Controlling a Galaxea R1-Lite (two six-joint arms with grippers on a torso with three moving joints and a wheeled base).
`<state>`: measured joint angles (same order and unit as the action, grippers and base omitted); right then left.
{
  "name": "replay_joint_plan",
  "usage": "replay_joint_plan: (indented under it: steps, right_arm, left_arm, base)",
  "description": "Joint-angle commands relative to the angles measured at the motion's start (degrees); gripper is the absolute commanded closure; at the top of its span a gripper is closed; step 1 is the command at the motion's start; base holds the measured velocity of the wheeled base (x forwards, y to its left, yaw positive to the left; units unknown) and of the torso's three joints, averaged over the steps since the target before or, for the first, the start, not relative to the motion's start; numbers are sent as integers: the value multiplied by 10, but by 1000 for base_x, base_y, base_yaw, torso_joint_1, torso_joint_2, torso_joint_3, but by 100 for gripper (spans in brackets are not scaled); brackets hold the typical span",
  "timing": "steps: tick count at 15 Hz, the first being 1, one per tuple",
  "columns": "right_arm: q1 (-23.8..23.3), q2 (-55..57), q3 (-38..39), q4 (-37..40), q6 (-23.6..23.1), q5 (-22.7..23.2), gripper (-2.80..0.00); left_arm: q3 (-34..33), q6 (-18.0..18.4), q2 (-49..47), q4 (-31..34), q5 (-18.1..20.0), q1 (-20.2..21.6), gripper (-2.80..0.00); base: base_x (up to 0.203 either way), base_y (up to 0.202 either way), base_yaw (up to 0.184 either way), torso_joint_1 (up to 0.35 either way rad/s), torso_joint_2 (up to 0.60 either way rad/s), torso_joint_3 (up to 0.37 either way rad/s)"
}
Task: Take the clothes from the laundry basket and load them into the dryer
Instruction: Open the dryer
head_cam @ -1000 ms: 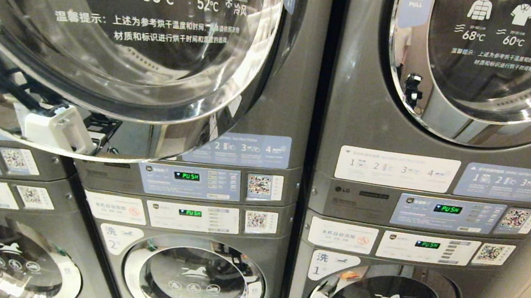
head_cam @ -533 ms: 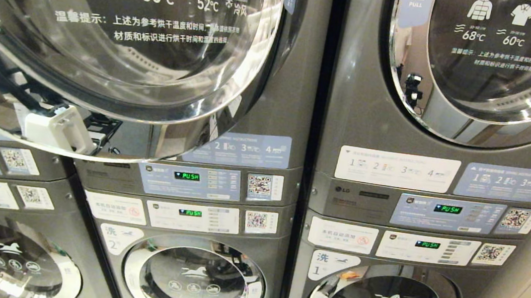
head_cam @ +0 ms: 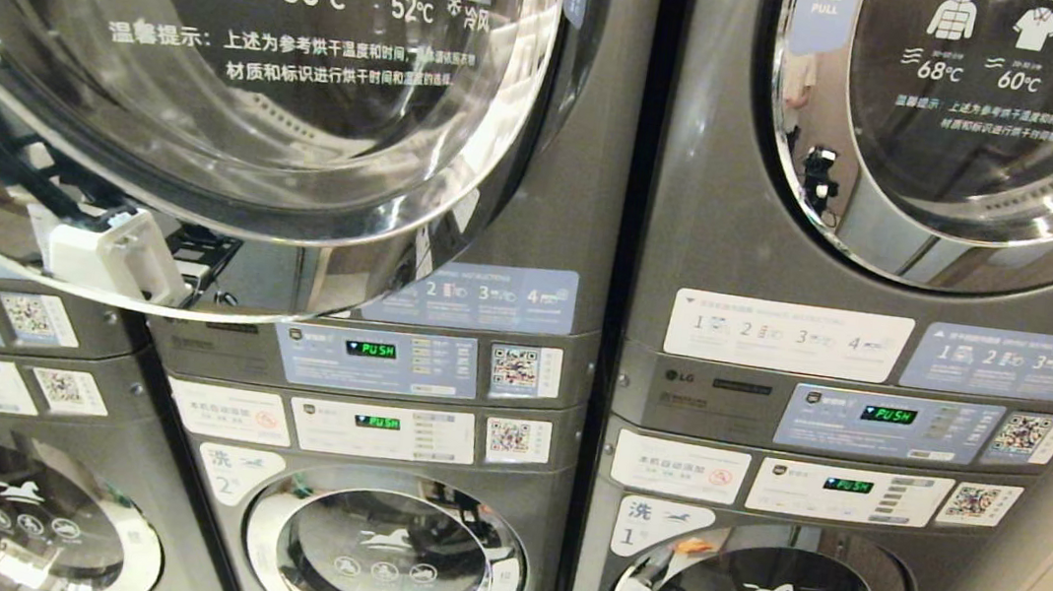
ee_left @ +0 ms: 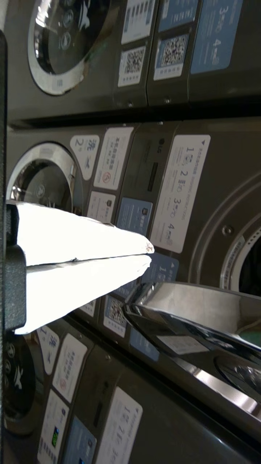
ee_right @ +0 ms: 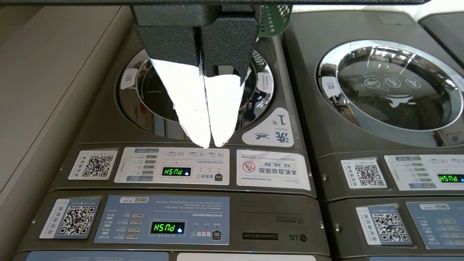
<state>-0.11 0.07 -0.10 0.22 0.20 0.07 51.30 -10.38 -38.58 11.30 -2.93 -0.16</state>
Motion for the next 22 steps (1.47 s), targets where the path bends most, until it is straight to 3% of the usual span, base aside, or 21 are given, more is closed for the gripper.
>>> replay_joint_plan:
  steps: [1,11,22]
  right_arm:
    - [0,0,0,0,0,0,0]
    - [0,0,0,0,0,0,0]
    - [0,0,0,0,0,0,0]
  left_arm:
    - [-10,9,2,-1,-8,1,0]
    - [-31,26,18,0,-16,2,0]
    - [-27,32,-12,-3,-18,2,0]
  base:
    - [0,0,0,0,0,0]
    - [0,0,0,0,0,0]
    - [0,0,0,2,3,109]
